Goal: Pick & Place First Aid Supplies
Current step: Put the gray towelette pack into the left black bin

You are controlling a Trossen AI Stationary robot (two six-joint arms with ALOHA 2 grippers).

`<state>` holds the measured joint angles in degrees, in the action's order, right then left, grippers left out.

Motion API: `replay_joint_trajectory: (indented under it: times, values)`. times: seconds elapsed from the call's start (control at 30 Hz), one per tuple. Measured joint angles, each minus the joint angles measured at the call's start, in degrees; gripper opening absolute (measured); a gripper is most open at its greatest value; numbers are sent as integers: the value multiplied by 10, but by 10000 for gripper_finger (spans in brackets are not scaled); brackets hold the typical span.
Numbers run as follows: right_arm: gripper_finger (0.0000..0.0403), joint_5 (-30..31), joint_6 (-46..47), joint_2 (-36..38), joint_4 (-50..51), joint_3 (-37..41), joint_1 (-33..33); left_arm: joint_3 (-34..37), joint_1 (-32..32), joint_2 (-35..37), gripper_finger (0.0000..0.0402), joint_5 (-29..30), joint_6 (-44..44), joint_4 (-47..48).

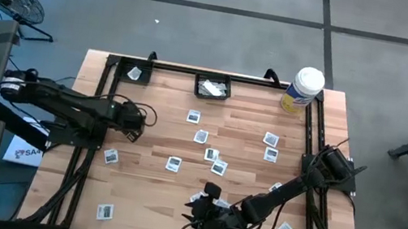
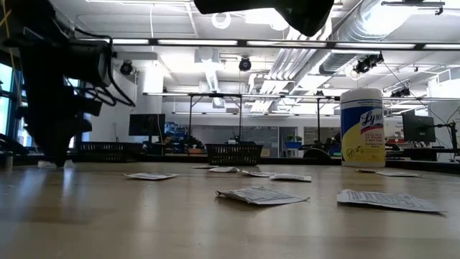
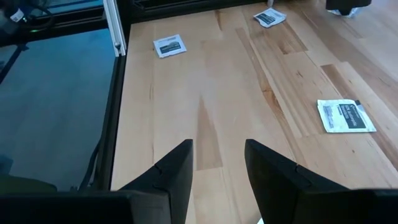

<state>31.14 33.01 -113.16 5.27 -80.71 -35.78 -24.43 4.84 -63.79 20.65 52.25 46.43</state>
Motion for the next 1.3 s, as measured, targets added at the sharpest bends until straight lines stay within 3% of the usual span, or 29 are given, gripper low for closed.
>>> replay_joint_trajectory:
  times: [0.33, 0.57, 0.7, 1.0, 1.17, 1.3]
  values:
    - [139, 1, -9, 0, 0, 0, -3, 13, -17, 0, 126, -66, -61, -144]
    - [139, 2, -9, 0, 0, 0, -2, 10, -47, -1, 126, -156, -116, -284]
    - [139, 2, -9, 0, -1, 0, -2, -17, -50, 1, 126, -174, -137, -266]
    - [139, 2, -10, 0, -1, 0, -2, -28, -84, 17, 126, -67, -109, -265]
    - [139, 3, -10, 0, -1, 0, -2, -28, -137, -14, 126, 65, -35, -274]
    - [139, 4, -9, 0, -4, 0, -2, -28, -139, -59, 126, 88, -10, -274]
